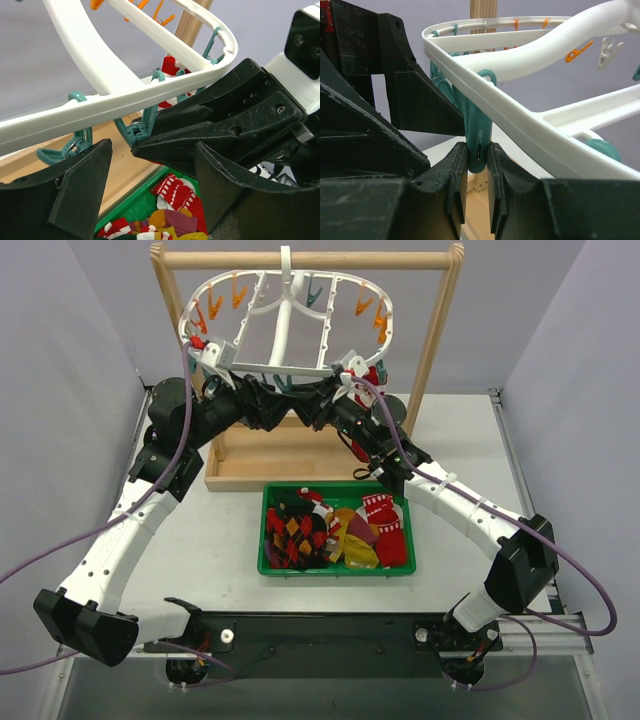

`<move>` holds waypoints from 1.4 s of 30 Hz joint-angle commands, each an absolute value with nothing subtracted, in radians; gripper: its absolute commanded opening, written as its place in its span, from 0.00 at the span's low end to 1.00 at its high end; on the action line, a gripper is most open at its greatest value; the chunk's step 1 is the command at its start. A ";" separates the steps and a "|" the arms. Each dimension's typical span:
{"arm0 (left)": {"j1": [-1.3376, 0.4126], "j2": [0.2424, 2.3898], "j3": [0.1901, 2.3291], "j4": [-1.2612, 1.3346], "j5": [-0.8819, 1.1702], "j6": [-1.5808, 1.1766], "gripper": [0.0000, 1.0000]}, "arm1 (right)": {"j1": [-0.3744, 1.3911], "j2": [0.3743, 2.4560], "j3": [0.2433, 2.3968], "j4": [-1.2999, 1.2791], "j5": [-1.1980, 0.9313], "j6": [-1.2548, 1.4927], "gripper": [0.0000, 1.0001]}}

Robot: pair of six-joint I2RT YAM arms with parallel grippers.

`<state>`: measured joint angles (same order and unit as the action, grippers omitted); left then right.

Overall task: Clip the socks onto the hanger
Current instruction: Open the clamp at the hanger.

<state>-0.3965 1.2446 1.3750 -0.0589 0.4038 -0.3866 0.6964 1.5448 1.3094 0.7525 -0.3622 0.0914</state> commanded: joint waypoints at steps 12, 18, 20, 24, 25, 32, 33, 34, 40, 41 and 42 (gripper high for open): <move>-0.382 1.262 1.427 0.071 0.396 -0.491 0.85 | 0.744 1.494 1.342 0.851 -0.336 -0.032 0.00; -0.376 1.275 1.436 0.095 0.391 -0.520 0.88 | 0.746 1.503 1.365 0.854 -0.348 -0.055 0.00; -0.376 1.276 1.439 0.094 0.388 -0.519 0.88 | 0.746 1.506 1.374 0.854 -0.351 -0.060 0.00; -0.373 1.273 1.437 0.092 0.382 -0.518 0.88 | 0.746 1.512 1.382 0.857 -0.362 -0.083 0.00; -0.371 1.275 1.439 0.094 0.380 -0.523 0.88 | 0.746 1.514 1.382 0.859 -0.362 -0.084 0.00; -0.365 1.296 1.477 0.106 0.370 -0.554 0.79 | 0.747 1.528 1.384 0.874 -0.377 -0.143 0.00; -0.365 1.299 1.480 0.104 0.364 -0.558 0.78 | 0.749 1.528 1.382 0.879 -0.377 -0.150 0.00; -0.365 1.304 1.483 0.104 0.361 -0.569 0.76 | 0.750 1.528 1.381 0.880 -0.379 -0.155 0.00; -0.362 1.310 1.488 0.095 0.357 -0.607 0.73 | 0.750 1.534 1.381 0.884 -0.380 -0.166 0.00; -0.362 1.310 1.486 0.097 0.356 -0.607 0.73 | 0.750 1.534 1.384 0.882 -0.382 -0.167 0.00; -0.362 1.310 1.485 0.095 0.356 -0.607 0.73 | 0.752 1.537 1.384 0.881 -0.383 -0.169 0.00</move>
<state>-0.3698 1.3029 1.4322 0.0341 0.3698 -0.5838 0.7395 1.5448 1.3338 0.7704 -0.3264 -0.1406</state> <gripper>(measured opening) 0.737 0.177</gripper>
